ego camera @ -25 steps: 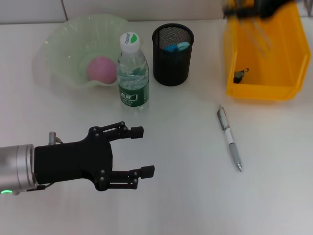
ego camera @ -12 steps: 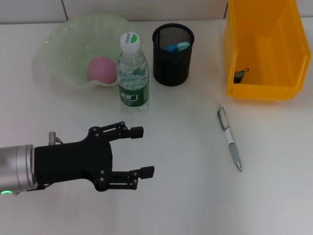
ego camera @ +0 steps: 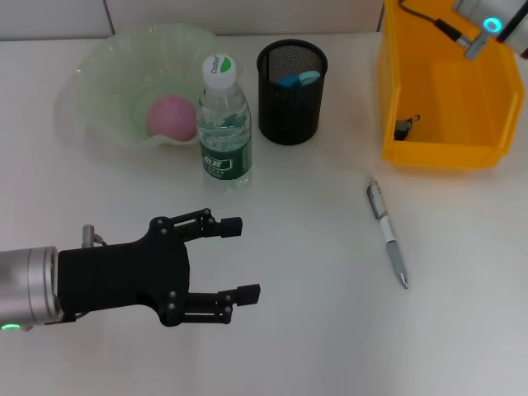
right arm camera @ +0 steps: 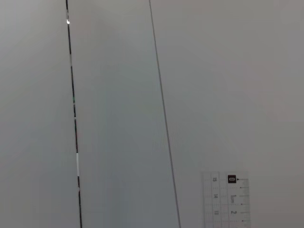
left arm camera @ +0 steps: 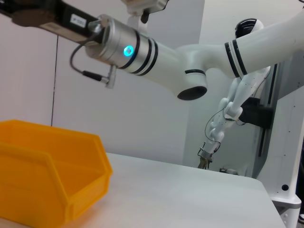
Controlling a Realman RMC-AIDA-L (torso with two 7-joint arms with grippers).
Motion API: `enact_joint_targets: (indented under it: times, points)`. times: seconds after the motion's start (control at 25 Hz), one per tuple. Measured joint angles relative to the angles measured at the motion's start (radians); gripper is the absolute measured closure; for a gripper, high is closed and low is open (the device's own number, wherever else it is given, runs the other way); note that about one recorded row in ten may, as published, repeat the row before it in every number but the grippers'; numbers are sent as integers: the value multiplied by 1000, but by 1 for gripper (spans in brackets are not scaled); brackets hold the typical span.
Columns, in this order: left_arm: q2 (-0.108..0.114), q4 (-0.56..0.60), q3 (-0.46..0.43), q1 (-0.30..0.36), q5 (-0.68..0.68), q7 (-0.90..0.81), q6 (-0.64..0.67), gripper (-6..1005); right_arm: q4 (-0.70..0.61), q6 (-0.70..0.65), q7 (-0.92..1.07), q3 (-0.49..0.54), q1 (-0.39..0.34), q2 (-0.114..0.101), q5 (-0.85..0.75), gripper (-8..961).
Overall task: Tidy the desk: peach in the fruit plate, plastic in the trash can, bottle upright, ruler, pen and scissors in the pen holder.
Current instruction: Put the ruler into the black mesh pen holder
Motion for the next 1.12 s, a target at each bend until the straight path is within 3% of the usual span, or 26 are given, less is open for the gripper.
enact_joint_targets:
  times: [0.08,0.28,0.6,1.12]
  points:
    - [-2,-6,1,0,0,2,-1,140,108,25,-124,-6,33,3,102,576]
    - [-3,-50,1,-13,2,31,-5,140,197,87,-209,-6,77,6,156,575]
    - [-2,-92,1,-31,2,48,-32,140,245,170,-225,-14,121,7,152,574]
    - [-3,-100,2,-38,2,49,-57,140,270,222,-227,-61,114,7,148,572]
